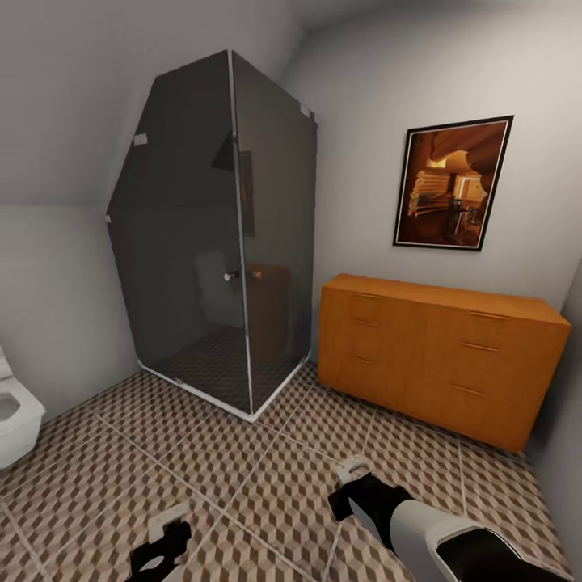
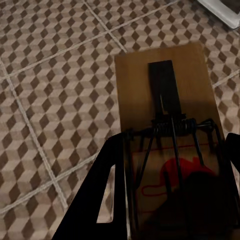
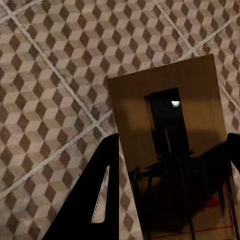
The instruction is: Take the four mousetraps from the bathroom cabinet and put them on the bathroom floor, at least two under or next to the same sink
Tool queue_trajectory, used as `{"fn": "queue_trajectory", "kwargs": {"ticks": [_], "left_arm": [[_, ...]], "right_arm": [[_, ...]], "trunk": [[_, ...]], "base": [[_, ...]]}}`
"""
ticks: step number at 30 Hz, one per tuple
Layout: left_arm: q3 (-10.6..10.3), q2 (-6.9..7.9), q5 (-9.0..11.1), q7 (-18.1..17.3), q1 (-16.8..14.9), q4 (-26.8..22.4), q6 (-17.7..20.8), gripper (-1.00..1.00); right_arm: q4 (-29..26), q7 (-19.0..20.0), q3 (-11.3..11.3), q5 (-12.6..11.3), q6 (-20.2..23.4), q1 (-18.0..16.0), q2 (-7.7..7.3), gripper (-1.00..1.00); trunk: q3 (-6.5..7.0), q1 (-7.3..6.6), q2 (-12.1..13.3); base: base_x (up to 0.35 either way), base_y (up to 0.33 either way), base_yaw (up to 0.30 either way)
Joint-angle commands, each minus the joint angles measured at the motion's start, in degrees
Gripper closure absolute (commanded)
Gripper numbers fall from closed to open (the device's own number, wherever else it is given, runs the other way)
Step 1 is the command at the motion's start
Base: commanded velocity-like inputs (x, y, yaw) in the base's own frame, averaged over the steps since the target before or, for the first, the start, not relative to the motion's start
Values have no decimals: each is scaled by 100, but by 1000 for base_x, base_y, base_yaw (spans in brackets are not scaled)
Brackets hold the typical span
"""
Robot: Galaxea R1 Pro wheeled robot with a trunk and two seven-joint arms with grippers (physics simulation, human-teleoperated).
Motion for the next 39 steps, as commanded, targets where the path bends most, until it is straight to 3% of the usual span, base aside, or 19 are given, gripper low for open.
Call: {"fn": "queue_trajectory", "kwargs": {"ticks": [1,6,10,12,28,39], "left_arm": [[-52,2,33,40,-5,7,-19,100],[-52,16,32,44,-5,31,-181,100],[-56,62,44,49,-5,247,-866,100],[-57,72,45,49,-5,283,-945,100],[-61,218,63,49,-5,322,-1041,100],[-61,233,64,26,-5,328,-1033,100]], "right_arm": [[-11,36,11,43,18,-1,-1,100],[-9,36,11,45,-134,-1,-1,100],[39,35,13,48,-188,-1,-1,100],[80,35,17,51,-192,-1,2,100],[124,-38,14,51,-201,-1,7,100],[124,-36,12,45,-206,-1,7,100]], "trunk": [[-6,0,-3],[-6,0,-3],[-6,0,-3],[-6,0,-3],[-6,0,-3],[-6,0,-3]], "base": [[0,0,273],[0,0,274],[0,0,274],[0,0,274],[0,0,256],[0,0,188]]}}
